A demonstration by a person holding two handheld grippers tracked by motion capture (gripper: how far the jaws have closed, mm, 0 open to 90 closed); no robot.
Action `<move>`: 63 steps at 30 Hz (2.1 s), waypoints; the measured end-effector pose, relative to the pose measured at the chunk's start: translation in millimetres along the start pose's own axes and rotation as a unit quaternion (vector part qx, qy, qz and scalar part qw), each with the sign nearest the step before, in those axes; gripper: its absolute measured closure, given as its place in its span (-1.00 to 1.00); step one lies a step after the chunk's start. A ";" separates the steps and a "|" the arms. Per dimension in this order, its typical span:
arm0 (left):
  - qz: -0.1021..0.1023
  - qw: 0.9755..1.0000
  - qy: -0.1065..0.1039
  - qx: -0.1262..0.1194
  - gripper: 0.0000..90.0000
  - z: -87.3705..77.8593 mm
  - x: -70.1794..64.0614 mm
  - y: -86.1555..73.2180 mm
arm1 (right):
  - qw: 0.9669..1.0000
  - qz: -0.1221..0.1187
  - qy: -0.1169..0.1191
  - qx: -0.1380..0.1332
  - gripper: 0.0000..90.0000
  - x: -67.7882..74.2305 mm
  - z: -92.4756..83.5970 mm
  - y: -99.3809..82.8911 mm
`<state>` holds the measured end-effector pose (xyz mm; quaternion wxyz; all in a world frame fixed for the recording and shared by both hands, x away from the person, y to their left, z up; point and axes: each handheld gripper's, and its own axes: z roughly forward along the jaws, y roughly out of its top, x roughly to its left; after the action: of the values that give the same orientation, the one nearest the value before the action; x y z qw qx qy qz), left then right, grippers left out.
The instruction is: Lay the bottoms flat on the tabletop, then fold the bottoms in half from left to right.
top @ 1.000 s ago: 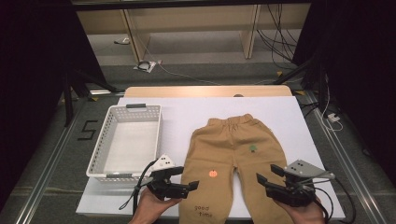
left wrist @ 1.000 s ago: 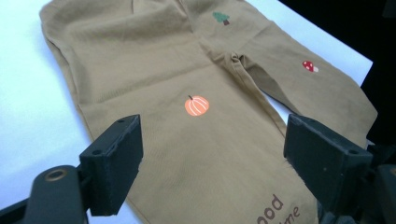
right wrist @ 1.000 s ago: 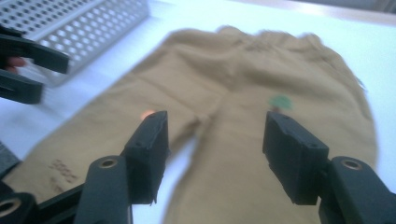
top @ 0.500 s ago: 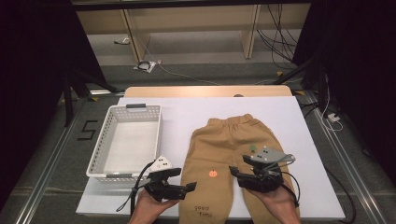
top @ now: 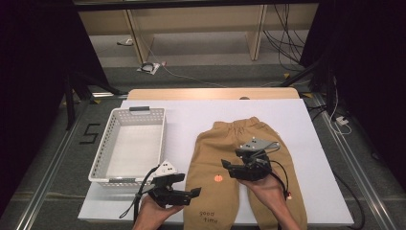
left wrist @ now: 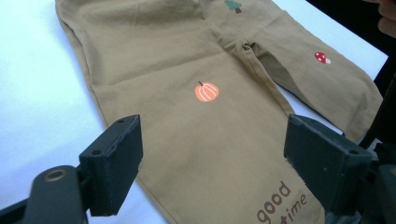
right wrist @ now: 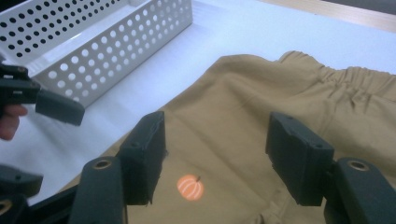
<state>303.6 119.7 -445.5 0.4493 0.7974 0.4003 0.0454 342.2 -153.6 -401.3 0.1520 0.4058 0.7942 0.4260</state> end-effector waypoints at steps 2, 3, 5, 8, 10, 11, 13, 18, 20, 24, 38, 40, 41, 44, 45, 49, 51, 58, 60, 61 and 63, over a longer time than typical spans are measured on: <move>0.002 1.000 0.003 0.000 -0.57 -0.1 -0.6 0.3 | 1.000 0.002 0.001 0.003 -0.15 -0.6 4.7 2.6; 0.000 1.000 0.003 -0.001 -0.57 -0.6 -0.4 0.6 | 1.000 0.001 0.000 0.002 -0.15 -0.7 6.5 3.6; -0.003 1.000 0.005 0.000 -0.57 -1.4 -0.3 0.5 | 1.000 0.003 0.000 0.003 -0.15 -0.4 10.9 6.4; -0.002 1.000 0.006 0.004 -0.57 -4.0 -0.5 -3.3 | 1.000 0.002 0.001 0.007 -0.16 0.1 17.1 11.2; -0.003 1.000 0.005 0.006 -0.57 -5.6 -0.7 -5.8 | 1.000 0.006 0.003 0.008 -0.16 0.1 21.2 13.9; -0.003 1.000 0.006 0.007 -0.57 -6.4 -0.9 -6.7 | 1.000 0.007 0.005 0.007 -0.16 0.1 23.3 15.1; -0.003 1.000 0.007 0.010 -0.57 -7.7 -1.0 -7.6 | 1.000 0.006 0.004 0.010 -0.16 0.2 27.9 17.3; -0.007 1.000 0.006 0.015 -0.57 -8.6 -2.1 -9.7 | 1.000 0.005 0.006 0.014 -0.16 0.9 39.0 22.2; -0.006 1.000 0.005 0.021 -0.57 -9.5 -2.5 -11.1 | 1.000 0.005 0.005 0.017 -0.16 0.9 42.2 23.7; -0.007 1.000 0.007 0.026 -0.57 -9.1 -3.1 -12.3 | 1.000 0.011 0.004 0.019 -0.16 -1.0 48.2 25.9; -0.011 0.996 0.020 0.088 -0.56 3.3 -2.7 -17.8 | 0.999 0.003 0.007 0.046 -0.28 -2.4 74.7 29.6; -0.011 0.995 0.021 0.095 -0.55 4.6 -2.3 -18.7 | 0.999 -0.001 0.009 0.052 -0.30 -1.3 76.4 30.3; -0.012 0.995 0.022 0.098 -0.55 5.1 -2.2 -19.2 | 0.999 0.000 0.009 0.051 -0.30 -0.2 77.5 30.6; -0.009 0.994 0.025 0.107 -0.54 8.0 -1.9 -20.9 | 0.998 -0.003 0.011 0.054 -0.31 1.8 80.5 31.6; -0.010 0.994 0.025 0.110 -0.53 9.2 -2.0 -21.5 | 0.999 -0.005 0.010 0.054 -0.32 2.4 82.0 31.7; -0.011 0.992 0.022 0.122 -0.52 14.6 -2.4 -23.9 | 0.998 -0.003 0.013 0.058 -0.33 4.8 84.7 31.9; -0.011 0.991 0.024 0.130 -0.51 17.9 -1.4 -25.0 | 0.998 -0.005 0.013 0.059 -0.33 5.1 85.5 31.7; -0.013 0.990 0.039 0.136 -0.41 23.0 1.3 -26.9 | 0.998 -0.008 0.014 0.060 -0.34 4.2 85.7 30.4; -0.016 0.990 0.041 0.130 -0.32 23.4 2.1 -26.5 | 0.998 -0.006 0.014 0.062 -0.34 4.3 86.0 30.1; -0.018 0.991 0.041 0.129 -0.25 23.5 2.6 -26.4 | 0.998 -0.005 0.014 0.064 -0.34 4.4 86.2 30.0; -0.020 0.991 0.041 0.126 -0.16 24.3 2.2 -26.5 | 0.998 -0.009 0.016 0.063 -0.34 4.1 86.9 30.0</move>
<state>299.8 112.0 -480.5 0.3293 0.8369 0.4368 0.0183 406.1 -93.1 -428.3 0.1176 0.4007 0.8253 0.3800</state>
